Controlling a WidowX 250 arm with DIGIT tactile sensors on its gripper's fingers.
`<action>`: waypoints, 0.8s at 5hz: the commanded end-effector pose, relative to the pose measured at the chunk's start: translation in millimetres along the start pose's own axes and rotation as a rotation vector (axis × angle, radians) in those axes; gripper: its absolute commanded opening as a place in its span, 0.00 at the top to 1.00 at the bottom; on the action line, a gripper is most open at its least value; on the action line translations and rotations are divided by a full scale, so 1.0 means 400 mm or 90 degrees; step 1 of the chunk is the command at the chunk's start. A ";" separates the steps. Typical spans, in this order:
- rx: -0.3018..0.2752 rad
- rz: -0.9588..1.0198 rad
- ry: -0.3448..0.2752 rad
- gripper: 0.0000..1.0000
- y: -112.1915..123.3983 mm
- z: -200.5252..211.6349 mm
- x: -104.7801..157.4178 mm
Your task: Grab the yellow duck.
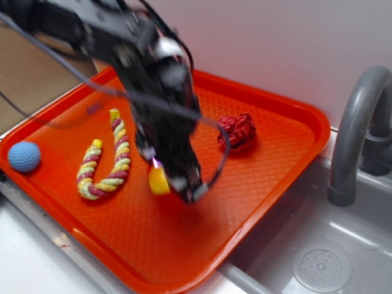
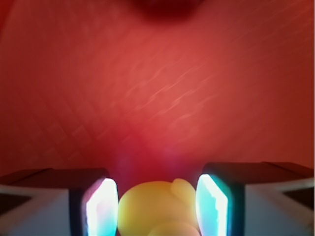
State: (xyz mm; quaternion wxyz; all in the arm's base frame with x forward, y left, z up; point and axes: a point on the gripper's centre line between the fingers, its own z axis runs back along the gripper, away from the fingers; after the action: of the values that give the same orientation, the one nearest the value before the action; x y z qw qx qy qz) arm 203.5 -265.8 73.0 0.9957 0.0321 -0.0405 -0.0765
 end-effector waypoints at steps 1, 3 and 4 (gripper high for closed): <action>-0.045 0.089 -0.071 1.00 0.195 0.250 0.073; -0.058 0.171 -0.119 1.00 0.408 0.424 -0.001; -0.087 0.164 -0.144 1.00 0.446 0.433 -0.015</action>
State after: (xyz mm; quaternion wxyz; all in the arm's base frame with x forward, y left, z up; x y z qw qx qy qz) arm 217.4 -103.1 250.8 0.9892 -0.0397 -0.1311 0.0513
